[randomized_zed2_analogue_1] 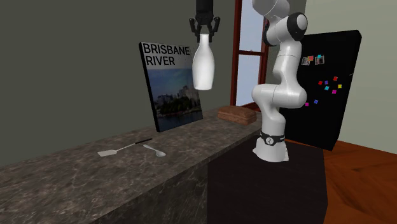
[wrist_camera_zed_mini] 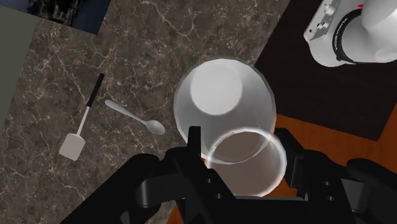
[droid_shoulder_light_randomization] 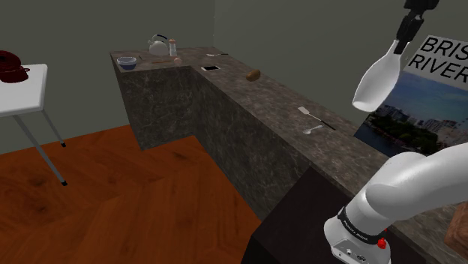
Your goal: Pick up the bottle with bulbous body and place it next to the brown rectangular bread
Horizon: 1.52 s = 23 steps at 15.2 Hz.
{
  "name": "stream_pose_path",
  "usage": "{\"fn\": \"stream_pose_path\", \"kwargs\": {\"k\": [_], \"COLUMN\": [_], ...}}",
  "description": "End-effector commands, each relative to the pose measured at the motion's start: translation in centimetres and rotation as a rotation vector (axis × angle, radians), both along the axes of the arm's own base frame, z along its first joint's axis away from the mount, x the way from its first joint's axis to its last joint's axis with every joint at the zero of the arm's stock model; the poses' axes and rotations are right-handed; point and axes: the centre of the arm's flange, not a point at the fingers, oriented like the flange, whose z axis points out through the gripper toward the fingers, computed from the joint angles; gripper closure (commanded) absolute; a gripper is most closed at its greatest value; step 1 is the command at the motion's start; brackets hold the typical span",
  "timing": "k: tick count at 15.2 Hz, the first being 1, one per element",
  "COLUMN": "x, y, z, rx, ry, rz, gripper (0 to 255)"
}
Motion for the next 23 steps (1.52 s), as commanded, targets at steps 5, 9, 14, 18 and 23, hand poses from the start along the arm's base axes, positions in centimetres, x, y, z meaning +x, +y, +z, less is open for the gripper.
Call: {"fn": "stream_pose_path", "kwargs": {"k": [5,9,14,18,23], "x": [-7.8,-13.0,-19.5,-24.7,-31.2], "y": [1.8,2.7,3.9,4.9,6.1], "z": [0.0,0.0,0.0,0.0,0.1], "rx": [-0.001,-0.001,-0.001,-0.001,-0.001], "ry": [0.0,0.0,0.0,0.0,0.0], "rz": [0.0,0.0,0.0,0.0,0.0], "gripper": [255,255,255,255,255]}}
